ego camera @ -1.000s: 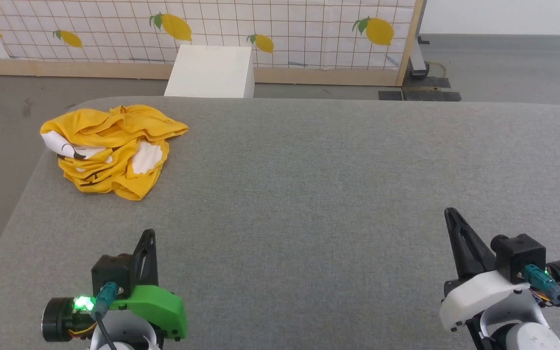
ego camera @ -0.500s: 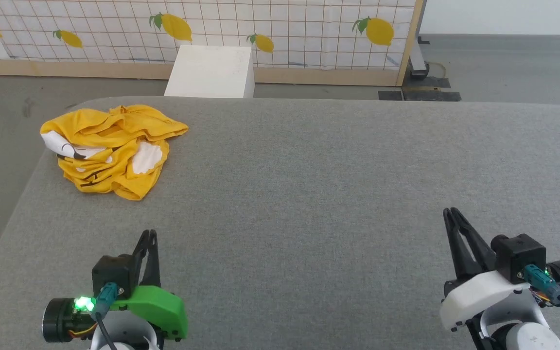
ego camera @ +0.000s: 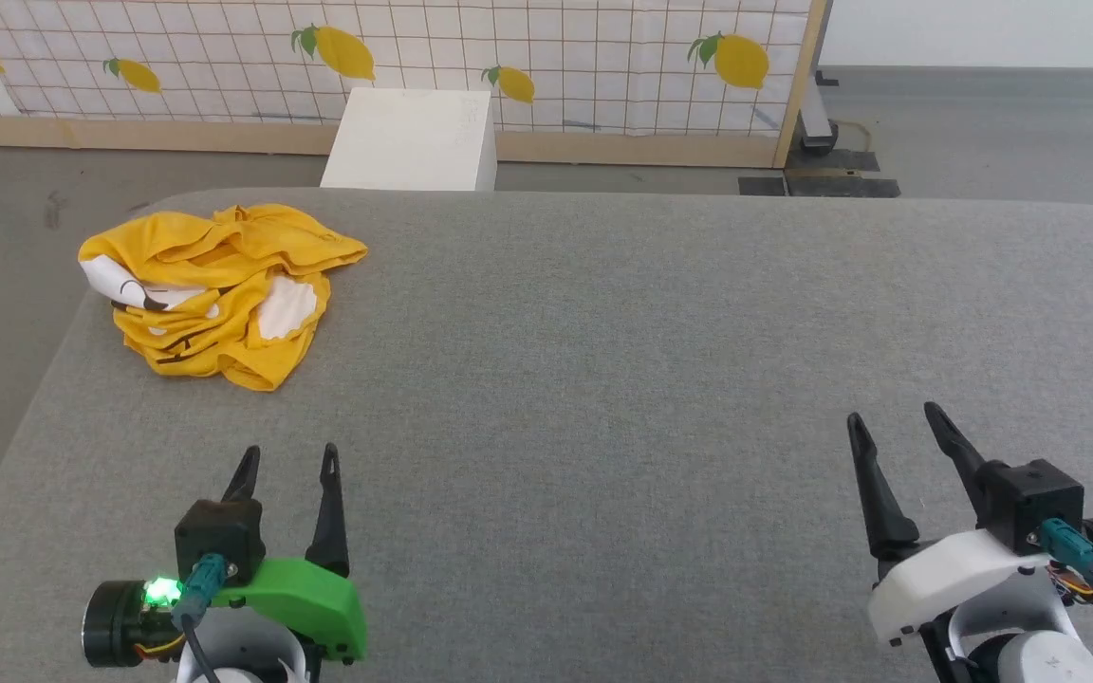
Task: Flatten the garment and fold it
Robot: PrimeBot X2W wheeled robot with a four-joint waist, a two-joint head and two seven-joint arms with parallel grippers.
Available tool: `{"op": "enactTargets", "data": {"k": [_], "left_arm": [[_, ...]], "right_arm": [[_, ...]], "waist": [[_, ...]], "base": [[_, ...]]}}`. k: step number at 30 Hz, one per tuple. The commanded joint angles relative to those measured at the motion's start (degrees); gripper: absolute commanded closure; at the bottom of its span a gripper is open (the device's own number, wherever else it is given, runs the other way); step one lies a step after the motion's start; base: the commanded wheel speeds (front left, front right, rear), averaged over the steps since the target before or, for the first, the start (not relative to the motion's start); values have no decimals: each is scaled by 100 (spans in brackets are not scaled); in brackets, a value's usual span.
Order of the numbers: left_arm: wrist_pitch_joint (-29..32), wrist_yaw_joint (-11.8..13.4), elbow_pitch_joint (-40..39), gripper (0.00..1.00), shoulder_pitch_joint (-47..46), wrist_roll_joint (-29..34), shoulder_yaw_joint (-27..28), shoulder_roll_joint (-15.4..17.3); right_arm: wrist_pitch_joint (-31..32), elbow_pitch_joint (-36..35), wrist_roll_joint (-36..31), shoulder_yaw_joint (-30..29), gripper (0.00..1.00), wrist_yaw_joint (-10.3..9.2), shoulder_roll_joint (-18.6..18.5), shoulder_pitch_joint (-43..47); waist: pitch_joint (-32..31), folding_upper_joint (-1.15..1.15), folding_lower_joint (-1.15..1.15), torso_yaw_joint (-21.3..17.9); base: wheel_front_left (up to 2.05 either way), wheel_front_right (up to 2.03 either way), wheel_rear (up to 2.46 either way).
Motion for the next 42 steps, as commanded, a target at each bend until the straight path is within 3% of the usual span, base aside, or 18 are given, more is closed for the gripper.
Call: {"op": "enactTargets", "data": {"k": [1, 26, 42], "left_arm": [[-62, -21, -32, 0, 42, -40, 10, -3], [-356, -66, -91, 0, 181, -245, 26, -8], [-544, -34, -51, 0, 313, -366, 66, -11]], "right_arm": [[-60, 47, 89, -45, 0, -1, 1, -13], [-353, 369, 245, -342, 0, -3, 2, -14], [-539, 605, 233, -448, 0, -4, 3, 30]], "waist": [[-1, 0, 0, -1], [-75, 0, 0, 30], [-200, 0, 0, 306]], "base": [[0, 0, 0], [0, 0, 0], [0, 0, 0]]}}
